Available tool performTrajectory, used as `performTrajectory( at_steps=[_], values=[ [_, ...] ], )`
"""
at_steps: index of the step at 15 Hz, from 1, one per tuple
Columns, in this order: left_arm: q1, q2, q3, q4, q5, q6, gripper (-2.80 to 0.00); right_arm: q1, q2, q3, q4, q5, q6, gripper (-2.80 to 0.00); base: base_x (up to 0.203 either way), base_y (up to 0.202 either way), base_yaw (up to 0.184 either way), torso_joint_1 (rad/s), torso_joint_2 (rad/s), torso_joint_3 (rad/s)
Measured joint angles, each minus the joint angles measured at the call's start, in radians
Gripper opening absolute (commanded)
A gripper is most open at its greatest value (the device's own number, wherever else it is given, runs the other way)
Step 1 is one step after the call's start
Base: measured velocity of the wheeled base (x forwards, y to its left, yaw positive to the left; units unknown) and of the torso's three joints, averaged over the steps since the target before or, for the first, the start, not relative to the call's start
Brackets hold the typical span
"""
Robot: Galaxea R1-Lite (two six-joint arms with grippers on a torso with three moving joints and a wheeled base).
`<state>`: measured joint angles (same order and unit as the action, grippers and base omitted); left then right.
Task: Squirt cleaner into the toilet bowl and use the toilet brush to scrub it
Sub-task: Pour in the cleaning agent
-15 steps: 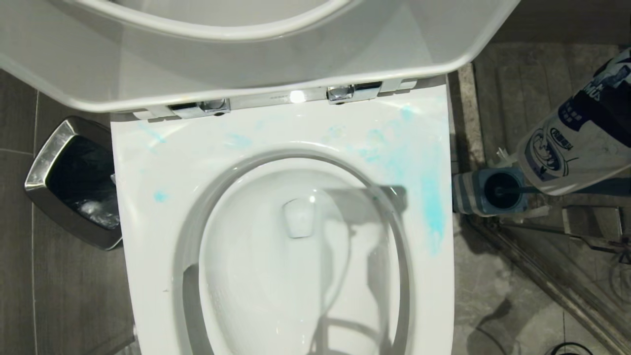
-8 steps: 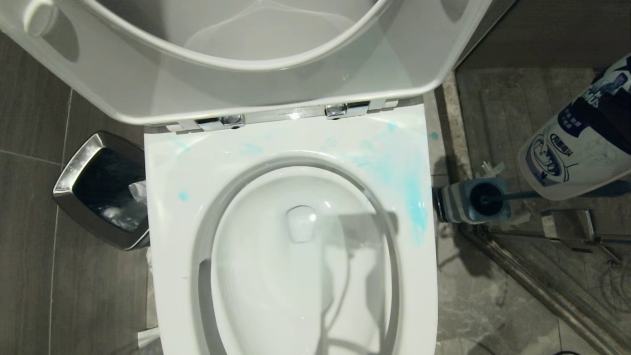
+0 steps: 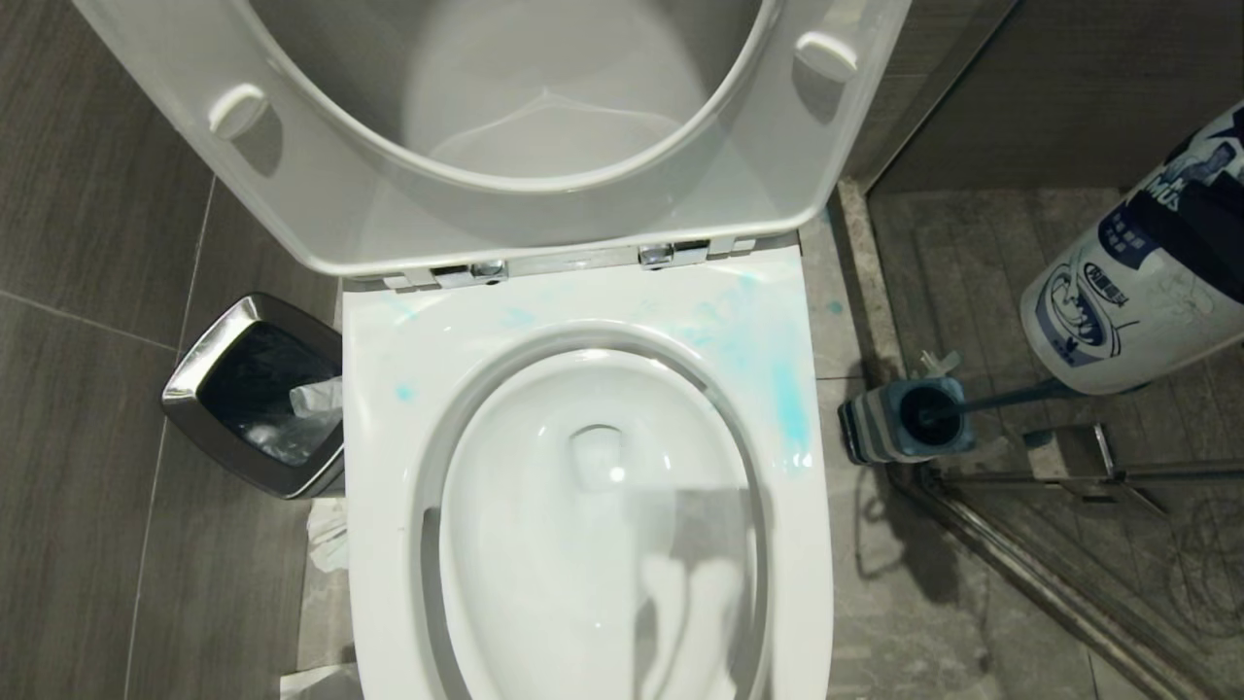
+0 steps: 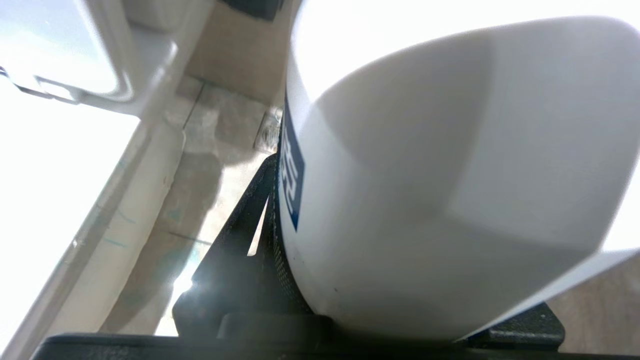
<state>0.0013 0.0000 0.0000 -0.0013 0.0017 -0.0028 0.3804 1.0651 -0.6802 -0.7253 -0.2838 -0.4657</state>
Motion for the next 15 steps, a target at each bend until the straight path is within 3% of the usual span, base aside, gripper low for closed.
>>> performTrajectory(
  at_steps=[4,7,12,15],
  values=[
    [0.0,0.0,0.0,0.0,0.0,0.0,-2.8,0.009,0.005,0.001,0.017,0.008,-0.012,-2.8,0.0,0.0,0.0,0.003,0.0,0.202],
    [-0.001,0.0,0.0,0.0,0.0,0.0,-2.8,0.08,0.008,-0.003,0.058,-0.002,-0.012,-2.8,0.0,0.0,0.0,0.004,0.0,0.195],
    [0.0,0.0,0.0,0.0,-0.001,0.002,-2.8,0.183,0.02,-0.012,0.095,-0.113,-0.068,-2.8,0.0,0.0,0.0,-0.003,0.0,0.166],
    [0.0,0.0,0.0,-0.001,-0.001,0.002,-2.8,0.194,0.062,-0.049,0.095,-0.12,-0.1,-2.8,0.0,0.0,0.0,0.0,0.0,0.013]
  ],
)
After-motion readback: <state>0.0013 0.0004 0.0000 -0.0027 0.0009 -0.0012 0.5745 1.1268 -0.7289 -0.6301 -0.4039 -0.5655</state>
